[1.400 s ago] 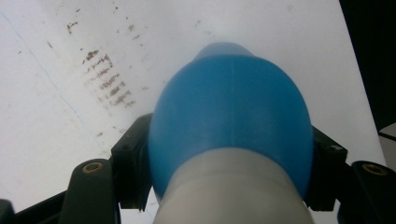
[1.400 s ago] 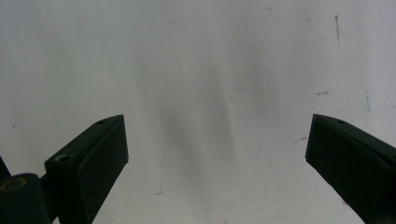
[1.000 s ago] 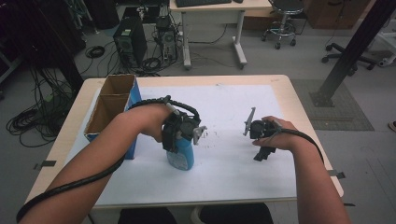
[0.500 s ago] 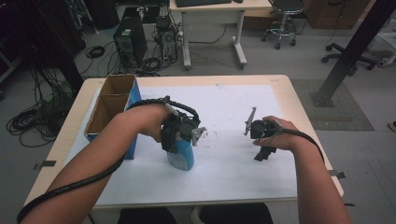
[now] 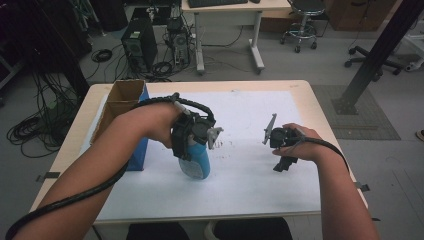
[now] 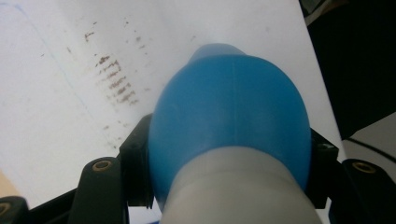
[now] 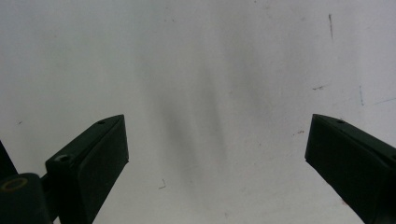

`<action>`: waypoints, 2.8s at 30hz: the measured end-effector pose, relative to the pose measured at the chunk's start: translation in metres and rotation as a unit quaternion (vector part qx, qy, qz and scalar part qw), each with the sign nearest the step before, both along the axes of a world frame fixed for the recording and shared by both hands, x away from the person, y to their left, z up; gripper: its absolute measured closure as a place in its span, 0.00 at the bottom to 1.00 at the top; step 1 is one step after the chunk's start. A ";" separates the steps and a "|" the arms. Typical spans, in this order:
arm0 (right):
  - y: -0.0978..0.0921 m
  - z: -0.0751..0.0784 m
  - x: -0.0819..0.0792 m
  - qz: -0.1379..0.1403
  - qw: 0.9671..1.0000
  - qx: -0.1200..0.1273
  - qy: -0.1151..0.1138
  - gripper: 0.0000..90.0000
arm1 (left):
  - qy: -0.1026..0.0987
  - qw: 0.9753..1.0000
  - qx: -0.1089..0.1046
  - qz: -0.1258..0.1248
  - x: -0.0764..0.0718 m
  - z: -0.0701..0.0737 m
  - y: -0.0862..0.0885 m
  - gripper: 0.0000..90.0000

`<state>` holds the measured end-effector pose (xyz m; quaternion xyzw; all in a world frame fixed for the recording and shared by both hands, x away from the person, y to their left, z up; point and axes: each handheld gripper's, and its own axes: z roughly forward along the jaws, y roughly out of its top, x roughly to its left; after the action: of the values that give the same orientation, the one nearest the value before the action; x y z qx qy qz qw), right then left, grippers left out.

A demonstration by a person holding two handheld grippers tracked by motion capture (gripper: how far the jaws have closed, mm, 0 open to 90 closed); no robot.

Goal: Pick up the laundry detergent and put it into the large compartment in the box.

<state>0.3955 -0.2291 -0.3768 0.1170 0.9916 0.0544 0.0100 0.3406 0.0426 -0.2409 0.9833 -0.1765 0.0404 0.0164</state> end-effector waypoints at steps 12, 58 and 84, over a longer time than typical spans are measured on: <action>0.001 0.002 -0.002 0.001 1.000 0.002 -0.001 0.07 | 0.005 0.990 -0.008 0.138 -0.001 0.050 0.009 0.42; 0.002 0.006 -0.001 0.011 1.000 0.016 -0.011 0.07 | 0.003 0.832 -0.035 0.554 0.030 0.149 0.070 0.42; 0.008 0.014 0.001 0.016 1.000 0.013 -0.013 0.07 | -0.007 0.741 -0.070 0.668 0.043 0.184 0.121 0.42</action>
<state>0.3962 -0.2215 -0.3630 0.1006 0.9923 0.0692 0.0206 0.3837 0.1635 -0.0570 0.8451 0.5286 0.0599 0.0531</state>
